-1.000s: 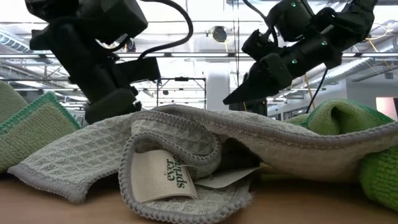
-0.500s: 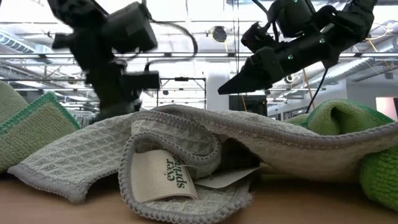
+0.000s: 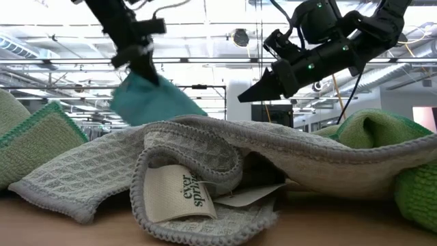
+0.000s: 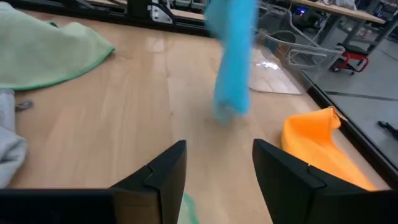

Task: Fold microfiber towels
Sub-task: Put the blue microfiber cloth into the transparent bin

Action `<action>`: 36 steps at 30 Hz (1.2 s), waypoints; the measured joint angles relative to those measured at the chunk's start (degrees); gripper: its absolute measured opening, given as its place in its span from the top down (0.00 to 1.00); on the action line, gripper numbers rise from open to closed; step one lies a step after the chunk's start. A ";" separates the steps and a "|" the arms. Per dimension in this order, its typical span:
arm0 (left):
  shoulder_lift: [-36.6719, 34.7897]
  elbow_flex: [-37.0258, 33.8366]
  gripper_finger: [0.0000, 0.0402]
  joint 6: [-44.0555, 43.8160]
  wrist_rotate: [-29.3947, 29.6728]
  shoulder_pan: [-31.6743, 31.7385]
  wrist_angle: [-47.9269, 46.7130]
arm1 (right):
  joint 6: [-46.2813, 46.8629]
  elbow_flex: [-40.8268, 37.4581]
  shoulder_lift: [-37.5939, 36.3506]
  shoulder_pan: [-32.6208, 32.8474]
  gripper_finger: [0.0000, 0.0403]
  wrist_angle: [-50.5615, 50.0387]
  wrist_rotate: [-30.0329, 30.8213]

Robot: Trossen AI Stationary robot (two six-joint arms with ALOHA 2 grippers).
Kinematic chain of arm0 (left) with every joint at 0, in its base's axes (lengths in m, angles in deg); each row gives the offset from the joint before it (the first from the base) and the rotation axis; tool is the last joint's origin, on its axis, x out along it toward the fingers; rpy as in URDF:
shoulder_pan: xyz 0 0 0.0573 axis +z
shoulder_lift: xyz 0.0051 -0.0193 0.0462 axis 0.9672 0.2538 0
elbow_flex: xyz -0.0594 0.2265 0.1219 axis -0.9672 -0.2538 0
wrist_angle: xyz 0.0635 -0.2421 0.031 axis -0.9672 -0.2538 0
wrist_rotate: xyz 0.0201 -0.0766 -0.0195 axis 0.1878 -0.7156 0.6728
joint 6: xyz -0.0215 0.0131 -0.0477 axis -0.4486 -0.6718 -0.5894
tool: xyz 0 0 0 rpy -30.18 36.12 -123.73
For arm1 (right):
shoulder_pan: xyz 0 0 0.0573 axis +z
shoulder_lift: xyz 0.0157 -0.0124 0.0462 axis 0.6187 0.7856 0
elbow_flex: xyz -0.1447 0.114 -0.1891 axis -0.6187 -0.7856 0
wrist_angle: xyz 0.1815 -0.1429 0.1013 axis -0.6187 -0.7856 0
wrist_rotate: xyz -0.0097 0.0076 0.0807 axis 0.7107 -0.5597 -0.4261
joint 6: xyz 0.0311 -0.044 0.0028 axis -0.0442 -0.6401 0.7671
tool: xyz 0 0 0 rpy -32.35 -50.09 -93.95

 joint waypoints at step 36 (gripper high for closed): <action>3.14 6.07 0.98 22.73 -5.20 37.82 -0.48 | 0.04 -1.99 -0.02 -5.19 0.56 1.96 -4.83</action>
